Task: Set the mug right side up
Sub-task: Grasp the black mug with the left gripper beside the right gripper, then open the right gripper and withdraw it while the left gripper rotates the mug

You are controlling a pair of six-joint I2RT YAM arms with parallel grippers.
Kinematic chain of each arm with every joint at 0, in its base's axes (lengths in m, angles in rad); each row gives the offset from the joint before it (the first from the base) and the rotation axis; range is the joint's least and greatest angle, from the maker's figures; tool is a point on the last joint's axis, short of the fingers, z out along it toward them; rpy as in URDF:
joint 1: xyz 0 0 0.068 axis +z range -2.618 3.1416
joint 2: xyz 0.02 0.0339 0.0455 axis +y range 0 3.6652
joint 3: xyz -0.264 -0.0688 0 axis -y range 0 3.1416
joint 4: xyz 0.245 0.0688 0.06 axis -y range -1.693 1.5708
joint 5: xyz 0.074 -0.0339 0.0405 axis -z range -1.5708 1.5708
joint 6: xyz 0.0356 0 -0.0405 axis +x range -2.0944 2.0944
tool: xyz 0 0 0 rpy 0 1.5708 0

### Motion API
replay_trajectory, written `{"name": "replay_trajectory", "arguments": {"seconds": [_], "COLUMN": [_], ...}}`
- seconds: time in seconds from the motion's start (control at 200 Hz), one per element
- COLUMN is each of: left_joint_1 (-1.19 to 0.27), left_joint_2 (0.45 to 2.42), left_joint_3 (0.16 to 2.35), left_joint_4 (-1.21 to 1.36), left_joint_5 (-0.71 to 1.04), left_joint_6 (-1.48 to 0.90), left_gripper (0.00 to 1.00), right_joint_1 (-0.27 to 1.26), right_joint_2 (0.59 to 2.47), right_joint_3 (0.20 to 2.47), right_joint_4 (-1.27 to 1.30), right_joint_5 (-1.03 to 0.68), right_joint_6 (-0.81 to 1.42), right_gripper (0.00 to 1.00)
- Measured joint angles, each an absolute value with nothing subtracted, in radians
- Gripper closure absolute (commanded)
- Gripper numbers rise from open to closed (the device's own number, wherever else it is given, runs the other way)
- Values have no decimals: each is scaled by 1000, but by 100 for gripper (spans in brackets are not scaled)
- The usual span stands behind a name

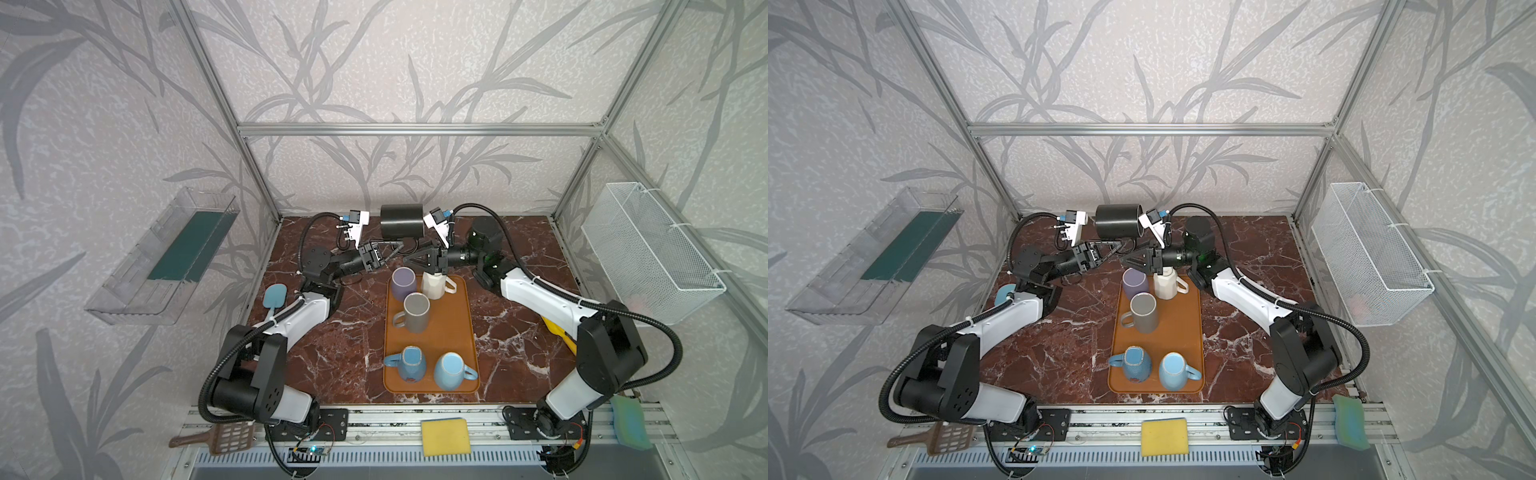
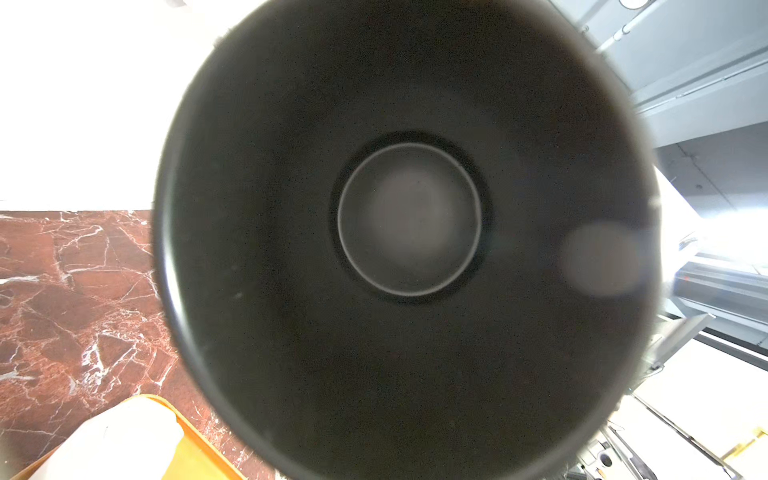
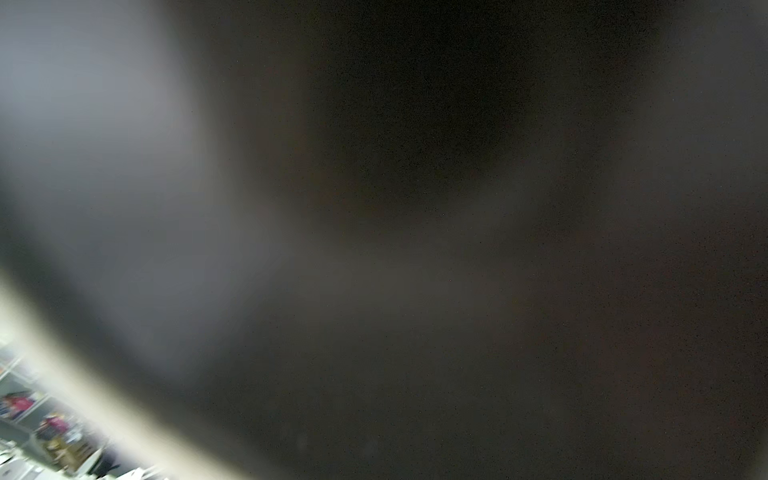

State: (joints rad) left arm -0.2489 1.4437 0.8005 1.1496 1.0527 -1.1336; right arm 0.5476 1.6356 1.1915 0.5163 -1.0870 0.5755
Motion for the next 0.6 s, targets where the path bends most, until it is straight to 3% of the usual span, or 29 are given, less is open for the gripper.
{"name": "replay_trajectory", "arguments": {"seconds": [0.27, 0.6], "left_joint_1": [-253, -253], "left_joint_2": [1403, 1289], "left_joint_3": [801, 801], "left_joint_4": [1028, 648], "left_joint_5": [1015, 884], "left_joint_6": [-1067, -837], "left_gripper": [100, 100], "right_joint_1": [547, 505], "right_joint_2": [1634, 1575], "right_joint_3": [1187, 1108], "right_joint_4": [443, 383], "right_joint_5": [-1092, -1084], "right_joint_6": [517, 477], "right_gripper": [48, 46]}}
